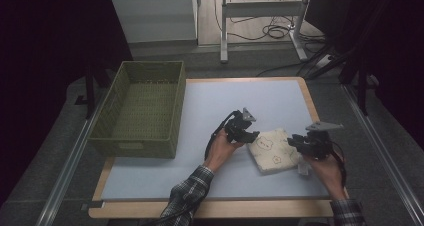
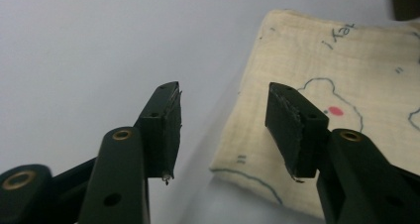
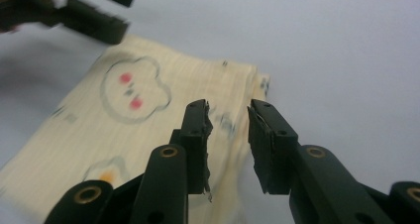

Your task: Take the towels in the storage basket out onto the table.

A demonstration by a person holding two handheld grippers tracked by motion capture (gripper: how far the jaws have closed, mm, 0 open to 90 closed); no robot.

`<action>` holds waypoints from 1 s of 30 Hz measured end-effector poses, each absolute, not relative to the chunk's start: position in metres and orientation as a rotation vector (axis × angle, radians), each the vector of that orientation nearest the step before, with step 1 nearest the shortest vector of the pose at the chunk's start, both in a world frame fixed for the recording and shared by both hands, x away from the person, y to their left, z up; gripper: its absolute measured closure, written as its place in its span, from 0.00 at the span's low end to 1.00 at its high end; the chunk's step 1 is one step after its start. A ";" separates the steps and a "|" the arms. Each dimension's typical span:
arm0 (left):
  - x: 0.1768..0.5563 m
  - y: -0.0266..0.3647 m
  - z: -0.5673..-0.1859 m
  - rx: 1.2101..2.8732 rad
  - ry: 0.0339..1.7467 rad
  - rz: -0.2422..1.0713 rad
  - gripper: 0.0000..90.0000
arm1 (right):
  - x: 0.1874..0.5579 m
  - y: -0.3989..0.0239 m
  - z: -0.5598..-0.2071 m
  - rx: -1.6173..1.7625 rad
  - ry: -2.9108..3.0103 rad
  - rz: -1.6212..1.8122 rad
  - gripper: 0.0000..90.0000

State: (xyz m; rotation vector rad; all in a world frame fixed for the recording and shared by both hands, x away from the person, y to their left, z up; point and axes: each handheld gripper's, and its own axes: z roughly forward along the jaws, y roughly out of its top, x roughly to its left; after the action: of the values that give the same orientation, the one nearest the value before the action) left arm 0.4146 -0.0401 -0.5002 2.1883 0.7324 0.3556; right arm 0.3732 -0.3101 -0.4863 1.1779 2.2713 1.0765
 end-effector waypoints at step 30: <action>0.409 -0.029 -0.508 2.154 0.752 0.324 0.59 | 0.387 -0.303 -0.491 1.172 2.242 0.967 0.84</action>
State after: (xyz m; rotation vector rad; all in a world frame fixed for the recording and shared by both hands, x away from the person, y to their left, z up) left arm 0.4086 -0.0287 -0.5075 2.1539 0.7517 0.3243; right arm 0.3868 -0.3026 -0.4909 1.1718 2.2423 0.9669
